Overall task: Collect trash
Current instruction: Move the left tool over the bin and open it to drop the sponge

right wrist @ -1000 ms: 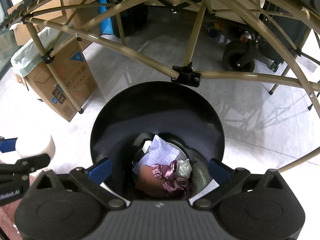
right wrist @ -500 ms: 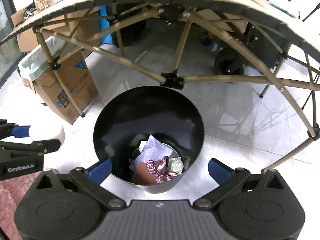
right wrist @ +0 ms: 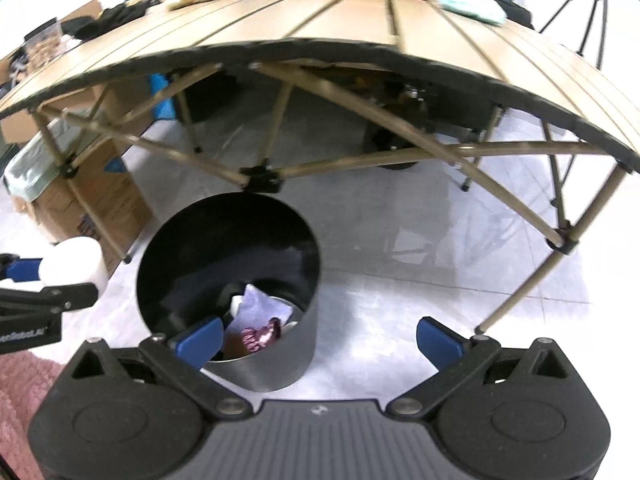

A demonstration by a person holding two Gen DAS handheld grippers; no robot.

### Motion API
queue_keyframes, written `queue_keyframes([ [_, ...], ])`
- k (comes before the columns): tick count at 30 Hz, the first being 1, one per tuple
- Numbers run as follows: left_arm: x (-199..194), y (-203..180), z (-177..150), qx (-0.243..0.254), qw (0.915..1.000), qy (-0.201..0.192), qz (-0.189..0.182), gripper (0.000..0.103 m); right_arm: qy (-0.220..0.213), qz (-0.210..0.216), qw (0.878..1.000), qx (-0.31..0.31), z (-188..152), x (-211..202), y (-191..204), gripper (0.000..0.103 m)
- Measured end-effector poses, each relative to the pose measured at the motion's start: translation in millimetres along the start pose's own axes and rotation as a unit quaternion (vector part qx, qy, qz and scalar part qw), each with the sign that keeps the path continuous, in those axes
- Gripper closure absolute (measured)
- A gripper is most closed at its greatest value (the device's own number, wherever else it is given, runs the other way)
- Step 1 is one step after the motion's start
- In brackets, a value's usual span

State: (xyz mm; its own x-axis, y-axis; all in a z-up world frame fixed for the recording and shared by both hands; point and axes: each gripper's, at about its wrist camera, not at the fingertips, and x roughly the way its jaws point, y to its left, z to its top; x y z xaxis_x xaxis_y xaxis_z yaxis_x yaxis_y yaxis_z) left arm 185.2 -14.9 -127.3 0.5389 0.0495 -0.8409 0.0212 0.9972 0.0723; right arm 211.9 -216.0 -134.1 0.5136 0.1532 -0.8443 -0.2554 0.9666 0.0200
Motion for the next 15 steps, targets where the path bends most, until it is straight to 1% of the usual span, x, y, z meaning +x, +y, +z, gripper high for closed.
queue_keyframes([
  [15, 6, -39, 22, 0.034, 0.9990, -0.007, -0.027, 0.050, -0.008, -0.039, 0.996, 0.082, -6, -7, -57, 0.000],
])
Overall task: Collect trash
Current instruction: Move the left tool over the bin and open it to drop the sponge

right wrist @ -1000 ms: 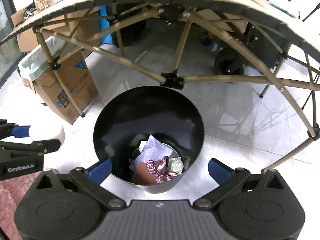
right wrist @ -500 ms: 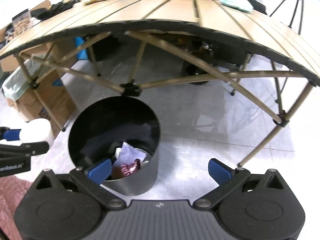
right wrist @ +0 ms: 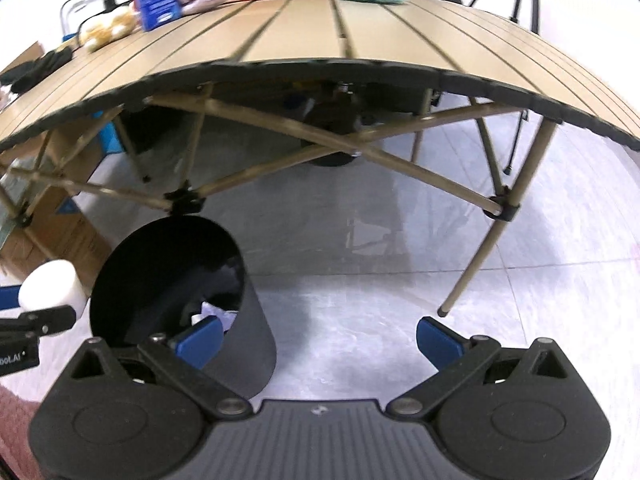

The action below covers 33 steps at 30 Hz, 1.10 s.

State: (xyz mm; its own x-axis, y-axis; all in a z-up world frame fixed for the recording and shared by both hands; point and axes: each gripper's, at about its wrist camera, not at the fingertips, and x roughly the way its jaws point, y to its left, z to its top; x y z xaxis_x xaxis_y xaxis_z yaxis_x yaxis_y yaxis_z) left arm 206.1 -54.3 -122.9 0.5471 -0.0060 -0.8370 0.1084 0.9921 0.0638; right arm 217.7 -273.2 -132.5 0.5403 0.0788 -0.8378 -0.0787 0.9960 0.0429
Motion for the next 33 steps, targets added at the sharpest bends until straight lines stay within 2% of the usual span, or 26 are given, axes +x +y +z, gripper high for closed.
queue_keyframes([
  [12, 23, -18, 9, 0.011, 0.9995, 0.023, -0.017, 0.050, -0.006, -0.006, 0.999, 0.044, 3, 7, -18, 0.000],
  [23, 51, -18, 14, -0.005, 0.9986, 0.050, -0.017, 0.050, 0.009, -0.006, 0.999, 0.033, 4, 20, -11, 0.000],
  [33, 68, -16, 26, -0.020, 0.9988, 0.044, -0.011, 0.050, 0.014, -0.005, 1.000, 0.009, 6, 29, 4, 0.000],
])
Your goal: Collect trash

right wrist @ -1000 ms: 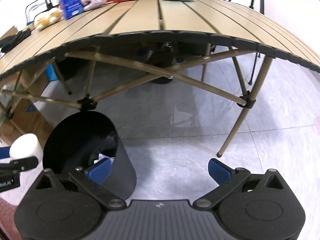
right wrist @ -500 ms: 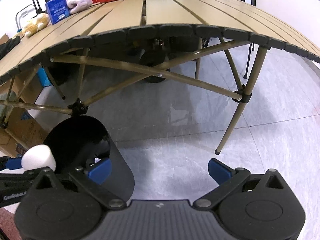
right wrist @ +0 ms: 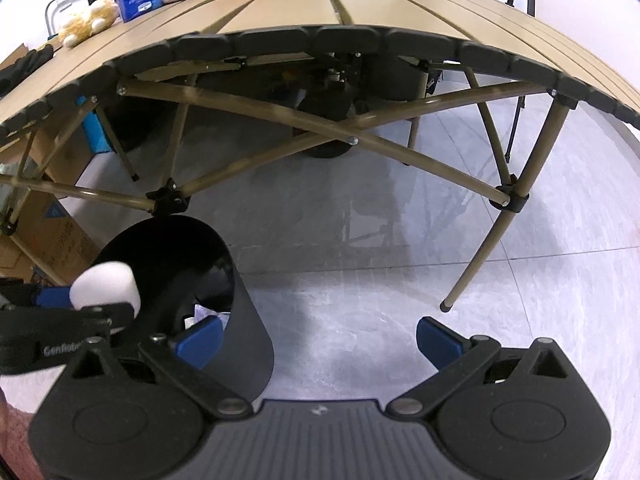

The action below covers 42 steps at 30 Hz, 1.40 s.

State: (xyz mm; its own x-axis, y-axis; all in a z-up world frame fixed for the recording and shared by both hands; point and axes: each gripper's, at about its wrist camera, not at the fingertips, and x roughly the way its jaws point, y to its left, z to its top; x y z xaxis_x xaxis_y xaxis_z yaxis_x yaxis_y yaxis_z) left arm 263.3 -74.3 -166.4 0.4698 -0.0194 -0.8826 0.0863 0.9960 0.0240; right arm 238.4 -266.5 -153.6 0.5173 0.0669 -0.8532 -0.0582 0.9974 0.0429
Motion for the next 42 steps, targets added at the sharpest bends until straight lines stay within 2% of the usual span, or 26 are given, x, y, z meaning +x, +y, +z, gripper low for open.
queue_keyframes([
  [3, 5, 1, 3, -0.004, 1.0000, 0.004, -0.001, 0.048, 0.000, -0.001, 1.000, -0.001, 0, 1, 1, 0.000],
  [5, 7, 2, 3, -0.009, 0.9999, 0.010, 0.000, 0.043, -0.001, -0.001, 1.000, -0.003, 1, 1, 2, 0.000],
  [6, 8, 2, 3, -0.011, 0.9998, 0.013, 0.001, 0.034, -0.001, 0.000, 1.000, -0.003, 1, 1, 3, 0.000],
  [7, 9, 2, 3, -0.013, 0.9998, 0.016, 0.003, 0.021, -0.002, 0.001, 1.000, -0.004, 1, 0, 3, 0.000],
  [9, 10, 3, 3, -0.020, 0.9995, 0.024, 0.011, 0.005, -0.003, 0.003, 1.000, -0.005, 1, 0, 4, 0.000],
  [10, 11, 4, 3, -0.022, 0.9993, 0.026, 0.013, 0.002, -0.003, 0.003, 1.000, -0.007, 1, 0, 4, 0.000],
  [17, 19, 7, 3, -0.027, 0.9983, 0.048, 0.017, 0.000, -0.002, 0.004, 1.000, -0.009, 2, 1, 6, 0.000],
  [30, 17, 14, 1, -0.035, 0.9977, 0.051, 0.028, 0.000, 0.001, 0.006, 1.000, -0.015, 3, 3, 11, 0.000],
  [42, -14, 20, -11, -0.030, 0.9968, 0.061, 0.043, 0.000, -0.018, 0.010, 1.000, -0.019, 1, -9, 16, 0.000],
])
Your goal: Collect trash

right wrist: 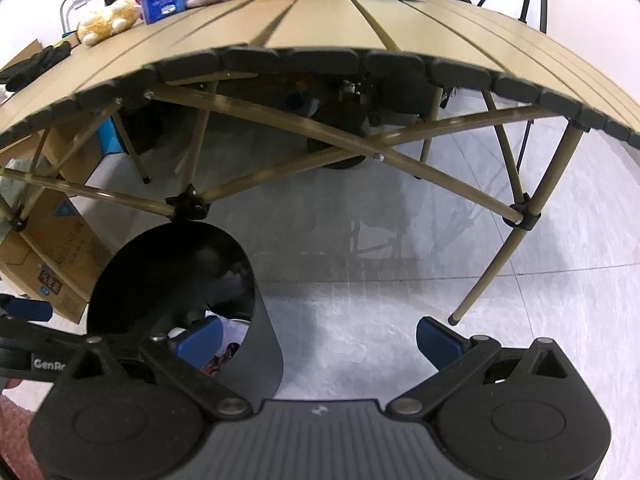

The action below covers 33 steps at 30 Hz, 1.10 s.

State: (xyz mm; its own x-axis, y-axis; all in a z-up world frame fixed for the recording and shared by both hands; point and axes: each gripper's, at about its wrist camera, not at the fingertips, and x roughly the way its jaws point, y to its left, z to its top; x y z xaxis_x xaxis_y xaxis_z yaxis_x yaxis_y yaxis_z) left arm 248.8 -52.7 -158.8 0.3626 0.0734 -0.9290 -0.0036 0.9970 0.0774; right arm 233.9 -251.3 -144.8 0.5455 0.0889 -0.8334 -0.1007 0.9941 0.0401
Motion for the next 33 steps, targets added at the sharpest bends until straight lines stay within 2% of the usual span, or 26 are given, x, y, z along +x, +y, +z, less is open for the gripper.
queue_keyframes([
  [5, -18, 2, -9, 0.004, 1.0000, 0.001, -0.005, 0.000, -0.010, 0.008, 1.000, -0.011, -1, -15, 9, 0.000],
  [15, -60, 14, -30, 0.000, 0.9996, -0.028, -0.007, 0.000, -0.037, 0.032, 0.998, -0.034, -5, -52, 29, 0.000],
  [23, -102, 31, -31, -0.020, 0.9961, -0.086, -0.001, 0.000, -0.091, 0.043, 0.993, -0.056, 3, -92, 44, 0.000],
  [33, -147, 46, -15, -0.049, 0.9843, -0.170, -0.002, 0.000, -0.175, 0.058, 0.980, -0.069, 23, -133, 53, 0.000],
])
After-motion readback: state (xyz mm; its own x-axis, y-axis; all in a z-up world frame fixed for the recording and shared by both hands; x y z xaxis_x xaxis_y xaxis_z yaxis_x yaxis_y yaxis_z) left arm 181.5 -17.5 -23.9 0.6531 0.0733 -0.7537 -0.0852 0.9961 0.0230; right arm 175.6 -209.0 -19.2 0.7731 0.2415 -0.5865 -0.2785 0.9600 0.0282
